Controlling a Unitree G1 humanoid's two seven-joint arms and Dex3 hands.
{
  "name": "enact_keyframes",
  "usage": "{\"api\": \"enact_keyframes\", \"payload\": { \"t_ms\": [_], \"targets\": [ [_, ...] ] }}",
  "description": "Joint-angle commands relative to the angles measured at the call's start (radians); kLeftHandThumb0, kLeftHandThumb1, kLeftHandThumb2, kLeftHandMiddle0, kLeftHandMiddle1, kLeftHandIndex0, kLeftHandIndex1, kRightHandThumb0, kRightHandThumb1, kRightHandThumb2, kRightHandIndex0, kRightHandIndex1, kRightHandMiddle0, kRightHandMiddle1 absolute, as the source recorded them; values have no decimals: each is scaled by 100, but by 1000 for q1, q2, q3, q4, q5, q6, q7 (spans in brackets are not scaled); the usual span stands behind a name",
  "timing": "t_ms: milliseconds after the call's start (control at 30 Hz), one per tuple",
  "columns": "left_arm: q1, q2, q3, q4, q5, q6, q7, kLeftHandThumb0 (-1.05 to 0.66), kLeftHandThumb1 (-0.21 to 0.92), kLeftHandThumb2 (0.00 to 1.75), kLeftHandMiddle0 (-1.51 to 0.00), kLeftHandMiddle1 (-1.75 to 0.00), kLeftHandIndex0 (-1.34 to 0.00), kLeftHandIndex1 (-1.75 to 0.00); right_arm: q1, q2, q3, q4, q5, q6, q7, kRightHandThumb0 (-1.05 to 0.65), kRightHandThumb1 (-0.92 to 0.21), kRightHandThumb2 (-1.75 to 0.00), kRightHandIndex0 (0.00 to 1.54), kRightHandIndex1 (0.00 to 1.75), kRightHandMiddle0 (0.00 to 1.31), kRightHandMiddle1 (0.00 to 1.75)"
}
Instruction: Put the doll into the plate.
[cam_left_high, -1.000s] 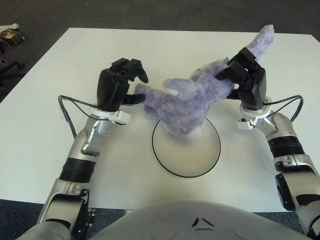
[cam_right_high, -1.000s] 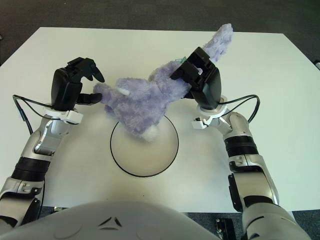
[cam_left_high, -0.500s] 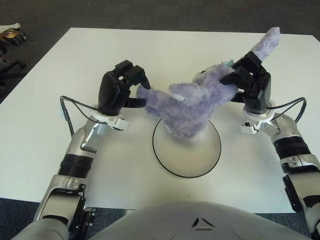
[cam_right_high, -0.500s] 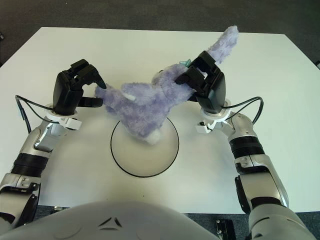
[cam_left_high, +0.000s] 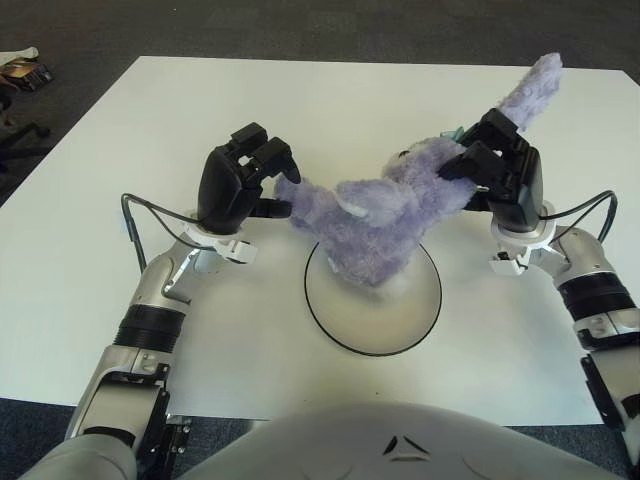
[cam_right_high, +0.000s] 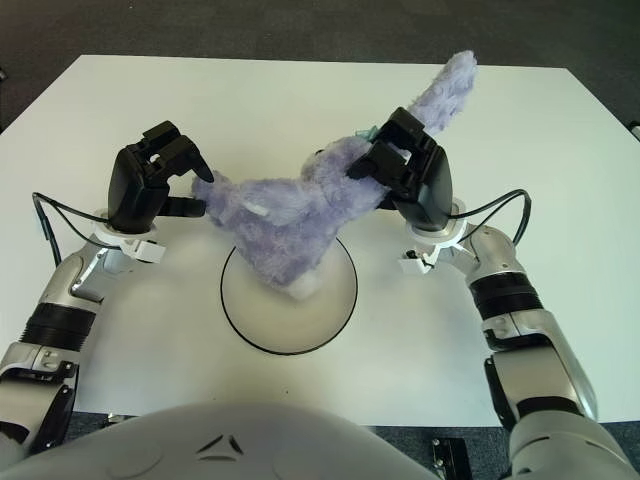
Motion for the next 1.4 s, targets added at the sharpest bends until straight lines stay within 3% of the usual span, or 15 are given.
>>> {"api": "enact_keyframes", "payload": {
  "t_ms": [0,233,267,333,400,567,667,800,867,933,1033,1067,1200,1300,1367],
  "targets": [
    [-20,14,-5,19,32,0,34,0,8,159,-71,-175,-64,-173,2,-22,31,-46,-100,102,-132,2,-7,-158,81,168,60,175],
    [-25,17,-13,31,46,6,57,0,9,156,-70,-175,-65,-170,-15,-18,102,-38,-182,260,-270,0,-9,-155,81,165,56,175],
    [-25,18,-13,32,48,8,58,0,9,156,-69,-175,-65,-170,-24,-63,113,-32,-89,154,-134,0,-9,-155,81,165,56,175],
    [-26,19,-15,36,52,12,62,-1,10,154,-68,-175,-65,-169,117,-46,72,-218,-161,337,-51,0,-4,-161,82,170,61,174],
    [-30,21,-17,41,54,12,65,-1,12,152,-66,-175,-65,-167,110,-22,68,-115,-180,432,-156,0,-12,-153,71,170,60,174],
    [-40,29,-25,62,43,-1,66,-1,15,147,-64,-175,-67,-162,23,-13,99,-55,-127,414,-154,0,-26,-136,59,167,53,175],
    [-46,36,-33,84,23,-20,60,-1,18,139,-61,-175,-71,-151,-13,-23,133,-10,-131,390,-204,-1,-46,-111,46,160,42,175],
    [-49,32,-35,103,-9,-33,52,-1,20,136,-62,-175,-70,-147,-7,-106,140,-9,-141,373,-261,-1,-73,-77,25,158,33,175],
    [-52,30,-36,112,-17,-35,51,-1,21,136,-62,-175,-68,-148,-3,-124,142,-9,-119,347,-264,-1,-84,-64,17,167,20,174],
    [-54,29,-36,117,-23,-34,49,-1,22,135,-62,-175,-65,-150,-14,-116,149,17,-56,277,-242,-17,-88,-58,12,148,19,174],
    [-60,33,-36,130,-21,-30,52,-1,26,132,-59,-175,-58,-156,-10,-112,138,-13,100,146,-117,-29,-91,-54,8,129,19,175],
    [-61,34,-37,133,-20,-29,54,-1,27,131,-58,-175,-56,-158,-4,-113,132,-24,129,128,-89,-33,-86,-60,8,125,15,165],
    [-76,36,-41,163,-6,-36,76,-1,35,125,-52,-175,-47,-165,79,-105,109,-118,476,88,236,-50,-65,-91,8,113,3,129],
    [-82,33,-43,179,-17,-48,77,-1,41,118,-47,-175,-44,-165,118,-103,100,-210,676,168,429,-55,-62,-95,7,109,1,122],
    [-84,32,-43,186,-25,-52,72,-1,46,111,-43,-175,-42,-163,135,-102,87,-243,723,199,490,-57,-63,-95,6,105,0,119]
  ]
}}
